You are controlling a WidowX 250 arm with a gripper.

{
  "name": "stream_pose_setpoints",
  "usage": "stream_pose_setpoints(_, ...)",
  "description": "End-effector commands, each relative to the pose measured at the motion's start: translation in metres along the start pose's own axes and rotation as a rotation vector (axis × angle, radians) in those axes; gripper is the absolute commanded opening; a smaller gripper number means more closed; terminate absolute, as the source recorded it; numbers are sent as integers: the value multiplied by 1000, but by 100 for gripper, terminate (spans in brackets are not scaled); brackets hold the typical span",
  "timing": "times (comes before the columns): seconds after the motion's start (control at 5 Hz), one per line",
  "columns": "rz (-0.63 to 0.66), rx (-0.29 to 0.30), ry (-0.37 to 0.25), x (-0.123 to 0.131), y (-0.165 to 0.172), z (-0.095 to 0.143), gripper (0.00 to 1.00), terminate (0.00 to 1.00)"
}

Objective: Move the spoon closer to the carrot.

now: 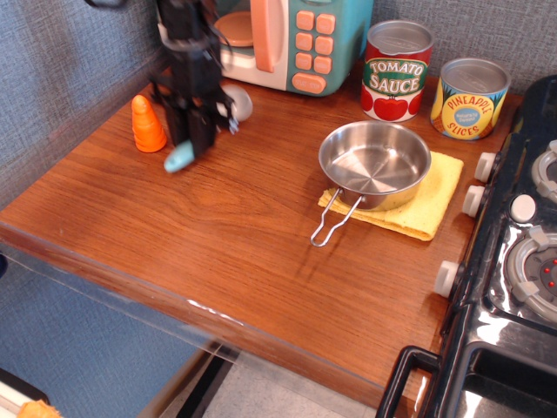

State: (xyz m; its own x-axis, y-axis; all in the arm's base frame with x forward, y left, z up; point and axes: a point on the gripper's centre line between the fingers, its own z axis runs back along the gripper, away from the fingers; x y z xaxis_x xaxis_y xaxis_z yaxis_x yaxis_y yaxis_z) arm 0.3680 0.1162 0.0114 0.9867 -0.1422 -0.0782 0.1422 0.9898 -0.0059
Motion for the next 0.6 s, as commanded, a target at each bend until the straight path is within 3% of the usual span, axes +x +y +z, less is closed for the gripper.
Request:
stream_pose_setpoints(0.0, -26, 17, -30, 7, -4, 8, 0, 0)
stream_pose_setpoints(0.2, -14, 19, -31, 5, -5, 8, 100, 0)
stream_pose_setpoints(0.4, -30, 35, -68, 4, -6, 13, 100, 0)
